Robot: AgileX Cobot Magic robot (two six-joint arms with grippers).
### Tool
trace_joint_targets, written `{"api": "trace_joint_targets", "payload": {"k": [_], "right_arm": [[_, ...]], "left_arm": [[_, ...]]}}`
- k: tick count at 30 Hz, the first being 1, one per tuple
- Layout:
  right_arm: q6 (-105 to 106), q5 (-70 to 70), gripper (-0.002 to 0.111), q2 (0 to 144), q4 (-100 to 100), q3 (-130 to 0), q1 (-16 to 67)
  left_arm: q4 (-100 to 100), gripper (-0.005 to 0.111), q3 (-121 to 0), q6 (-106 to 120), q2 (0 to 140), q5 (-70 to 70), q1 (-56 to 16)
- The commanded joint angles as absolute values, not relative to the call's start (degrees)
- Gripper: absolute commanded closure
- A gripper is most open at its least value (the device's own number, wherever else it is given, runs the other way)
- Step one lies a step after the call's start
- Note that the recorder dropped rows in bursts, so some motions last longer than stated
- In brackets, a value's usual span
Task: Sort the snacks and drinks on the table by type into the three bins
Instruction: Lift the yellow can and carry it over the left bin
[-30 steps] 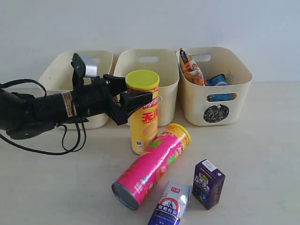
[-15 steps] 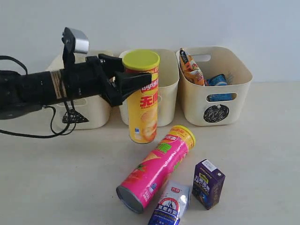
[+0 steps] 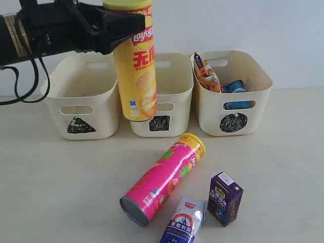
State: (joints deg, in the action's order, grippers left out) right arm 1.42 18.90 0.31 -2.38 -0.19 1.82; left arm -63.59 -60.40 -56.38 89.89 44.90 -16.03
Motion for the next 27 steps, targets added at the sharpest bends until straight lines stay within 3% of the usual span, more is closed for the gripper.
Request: {"api": "trace_joint_targets", "payload": {"k": [1, 6, 13, 27], "right_arm": [[1.67, 18.45, 0.108, 0.0, -2.47, 0.0, 1.73], [1.67, 18.45, 0.108, 0.0, -2.47, 0.0, 1.73], [1.67, 18.45, 0.108, 0.0, -2.47, 0.0, 1.73], [1.57, 18.43, 0.108, 0.0, -2.47, 0.0, 1.73]], "left_arm": [[-60.97, 0.103, -61.15, -56.64, 86.97, 34.2, -16.54], [-61.09, 0.103, -65.55, -53.49, 87.14, 20.87, -16.54], [-60.61, 0.103, -73.69, -50.29, 91.3, 13.61, -15.82], [-54.13, 0.103, -86.43, -50.21, 107.32, 13.36, -9.07]]}}
